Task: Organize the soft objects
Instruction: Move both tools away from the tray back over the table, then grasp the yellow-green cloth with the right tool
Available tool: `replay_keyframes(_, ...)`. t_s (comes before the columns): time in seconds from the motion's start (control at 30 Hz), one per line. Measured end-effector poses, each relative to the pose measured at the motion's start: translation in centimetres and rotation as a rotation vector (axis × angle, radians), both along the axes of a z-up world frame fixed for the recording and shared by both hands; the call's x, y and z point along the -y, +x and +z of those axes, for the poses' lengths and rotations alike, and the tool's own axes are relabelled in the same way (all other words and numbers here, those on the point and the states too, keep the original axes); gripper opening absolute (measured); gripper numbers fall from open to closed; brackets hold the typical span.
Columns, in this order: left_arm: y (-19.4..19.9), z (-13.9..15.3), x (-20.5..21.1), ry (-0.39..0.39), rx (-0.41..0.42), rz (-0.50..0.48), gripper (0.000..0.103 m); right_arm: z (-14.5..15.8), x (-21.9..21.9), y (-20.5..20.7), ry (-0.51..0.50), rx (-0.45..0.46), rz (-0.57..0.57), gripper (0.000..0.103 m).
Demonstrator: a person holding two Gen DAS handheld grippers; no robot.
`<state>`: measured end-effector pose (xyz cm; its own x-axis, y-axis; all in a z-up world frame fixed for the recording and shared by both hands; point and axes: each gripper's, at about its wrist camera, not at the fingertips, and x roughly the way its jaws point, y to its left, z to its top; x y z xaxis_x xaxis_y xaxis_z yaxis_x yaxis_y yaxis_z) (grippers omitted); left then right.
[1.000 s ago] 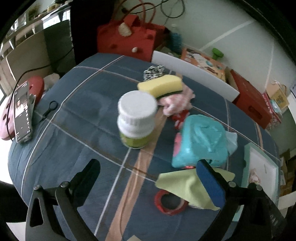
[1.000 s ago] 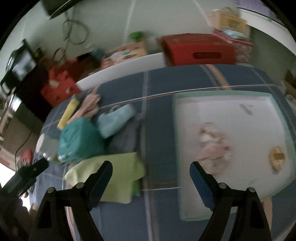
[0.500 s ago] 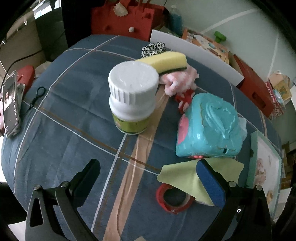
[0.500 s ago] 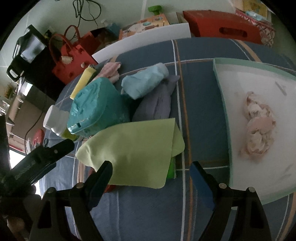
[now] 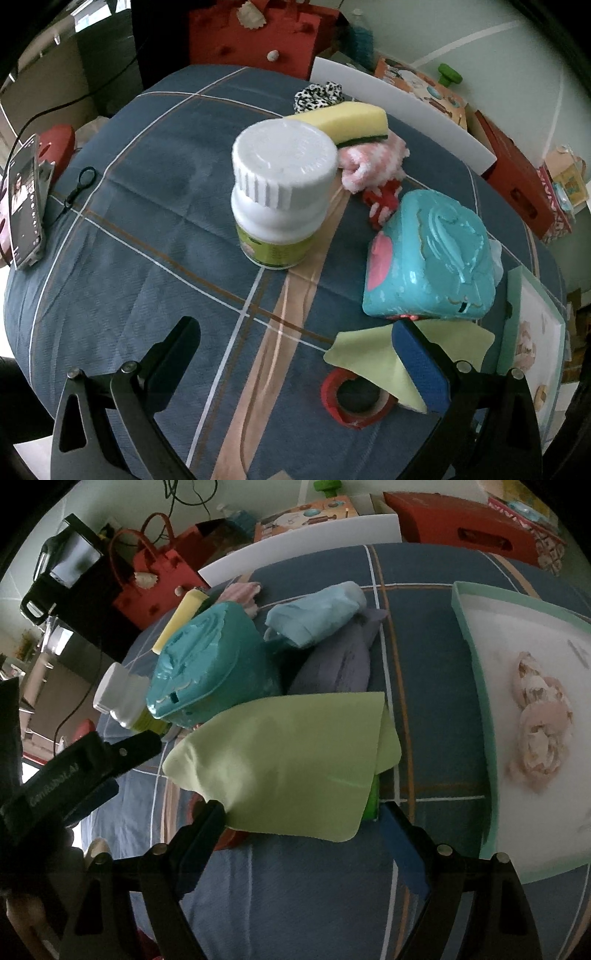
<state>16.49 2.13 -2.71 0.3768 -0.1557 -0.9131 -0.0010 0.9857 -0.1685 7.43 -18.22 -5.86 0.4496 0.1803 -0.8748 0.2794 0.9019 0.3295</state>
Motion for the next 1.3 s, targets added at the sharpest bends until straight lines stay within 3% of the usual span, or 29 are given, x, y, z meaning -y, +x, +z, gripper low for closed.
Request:
replay_keyframes(0.2,0.1,-0.1,-0.1,0.015,0.001,0.005,0.103,0.0,0.4,-0.4,0.024,-0.009,0.005,0.088)
replay_keyframes(0.4,-0.1,-0.3,0.6,0.114,0.013,-0.037,0.103,-0.2,0.2,-0.5,0.022,-0.013,0.026,0.088)
replay_keyframes(0.97,-0.3,-0.6,-0.5,0.049,-0.015,-0.011,0.103,-1.6,-1.8,0.5,0.1,-0.027,0.088,0.087)
replay_keyframes(1.17,-0.4,-0.6,-0.7,0.029,-0.021,0.003,0.103,-0.8,-1.4,1.1,0.095,0.044,0.071,0.084)
replay_keyframes(1.3,-0.2,-0.6,-0.9,0.019,-0.027,0.008,0.103,-0.8,-1.4,1.5,0.094,0.065,0.068,0.077)
